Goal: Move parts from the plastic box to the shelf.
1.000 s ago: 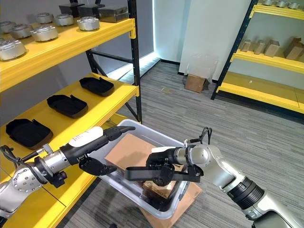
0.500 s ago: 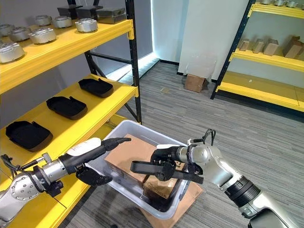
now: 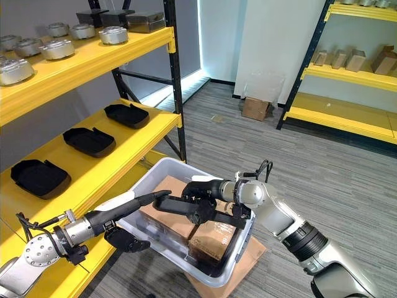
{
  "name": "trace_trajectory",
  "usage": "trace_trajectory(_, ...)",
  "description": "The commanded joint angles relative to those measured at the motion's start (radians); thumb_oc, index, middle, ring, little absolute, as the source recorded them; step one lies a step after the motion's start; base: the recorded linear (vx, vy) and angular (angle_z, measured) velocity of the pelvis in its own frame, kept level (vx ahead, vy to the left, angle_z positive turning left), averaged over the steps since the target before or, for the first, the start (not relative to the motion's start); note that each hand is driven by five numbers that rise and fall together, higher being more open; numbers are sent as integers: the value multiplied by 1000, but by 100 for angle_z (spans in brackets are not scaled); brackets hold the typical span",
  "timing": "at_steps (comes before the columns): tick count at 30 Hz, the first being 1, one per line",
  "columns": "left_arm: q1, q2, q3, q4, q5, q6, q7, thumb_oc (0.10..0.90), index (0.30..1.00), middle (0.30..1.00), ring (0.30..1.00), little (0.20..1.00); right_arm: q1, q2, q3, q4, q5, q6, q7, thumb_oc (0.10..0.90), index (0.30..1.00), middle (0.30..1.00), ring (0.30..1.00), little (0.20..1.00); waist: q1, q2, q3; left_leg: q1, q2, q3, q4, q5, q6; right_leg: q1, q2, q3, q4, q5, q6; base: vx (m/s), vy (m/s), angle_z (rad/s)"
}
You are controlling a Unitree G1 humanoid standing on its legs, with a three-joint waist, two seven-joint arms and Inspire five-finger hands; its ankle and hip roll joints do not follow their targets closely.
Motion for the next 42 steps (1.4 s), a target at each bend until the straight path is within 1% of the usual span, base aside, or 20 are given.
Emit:
trace_trajectory(1,-173,-50,-62,-16,-14,-55,57,900,1000,1000,1000,1000,-220,116,-5,-86,75,-97,-5,400,300,300,300,300,4,-23,-36,7,22,-8,101,-143,44,-31,-30,-9,75,-59,-1,-10,11,-6)
trace_trajectory(2,-184,-60,-75,-8,-11,-53,53,900,1000,1000,1000,1000,-222,127,3,-87,75,-98,10,400,300,300,300,300,5,-24,-36,7,22,-6,102,-144,45,-32,-31,-9,75,-60,-1,-9,12,-10)
trace_trajectory(4,-212,-92,-116,20,22,-51,79,900,1000,1000,1000,1000,-224,158,37,-93,44,-99,26,400,300,300,300,300,3,-26,-36,8,23,0,100,-145,47,-33,-32,-10,76,-61,-1,-2,8,-8)
trace_trajectory(7,-223,-111,-136,37,59,-54,99,900,1000,1000,1000,1000,-219,170,54,-92,32,-104,35,400,300,300,300,300,2,-27,-36,9,25,4,100,-144,46,-33,-32,-10,75,-60,-1,0,0,0)
trace_trajectory(8,-231,-118,-153,52,87,-55,128,900,1000,1000,1000,1000,-215,179,67,-87,22,-110,45,400,300,300,300,300,1,-29,-36,10,24,6,99,-145,46,-34,-33,-9,74,-60,-1,0,0,0)
trace_trajectory(9,-233,-119,-155,55,89,-55,131,900,1000,1000,1000,1000,-215,180,70,-86,21,-110,44,400,300,300,300,300,1,-29,-36,10,24,6,98,-146,46,-35,-33,-8,74,-60,-1,0,-2,-4)
trace_trajectory(11,-236,-130,-163,70,129,-55,171,900,1000,1000,1000,1000,-213,178,86,-76,22,-132,45,400,300,300,300,300,-1,-34,-36,12,26,11,97,-146,46,-37,-33,-7,76,-60,0,0,0,0)
trace_trajectory(15,-246,-139,-169,75,159,-54,198,900,1000,1000,1000,1000,-209,172,95,-75,33,-156,41,400,300,300,300,300,-1,-38,-37,13,27,15,98,-147,46,-38,-33,-8,76,-61,0,3,-11,-3)
trace_trajectory(22,-264,-147,-173,84,186,-39,206,900,1000,1000,1000,1000,-206,169,92,-84,33,-182,56,400,300,300,300,300,-6,-41,-43,12,28,20,98,-147,46,-40,-32,-6,75,-61,0,0,0,0)
trace_trajectory(29,-265,-143,-166,92,183,-35,180,900,1000,1000,1000,1000,-190,149,82,-90,28,-215,56,400,300,300,300,300,-10,-41,-42,12,29,23,101,-148,47,-43,-33,-2,80,-61,1,0,0,0)
trace_trajectory(33,-268,-153,-186,126,164,-4,156,900,1000,1000,1000,1000,-185,146,71,-99,39,-245,50,400,300,300,300,300,-17,-41,-40,12,28,27,104,-150,50,-46,-32,4,83,-61,1,0,0,0)
trace_trajectory(37,-276,-167,-224,191,184,5,184,900,1000,1000,1000,1000,-183,155,60,-103,39,-253,47,400,300,300,300,300,-26,-39,-39,12,27,31,108,-153,51,-50,-32,12,84,-60,2,2,3,-1)
trace_trajectory(42,-255,-179,-228,233,198,41,242,900,1000,1000,1000,1000,-166,150,40,-95,27,-252,40,400,300,300,300,300,-30,-37,-35,10,27,38,114,-157,51,-54,-34,16,84,-59,3,1,9,-6)
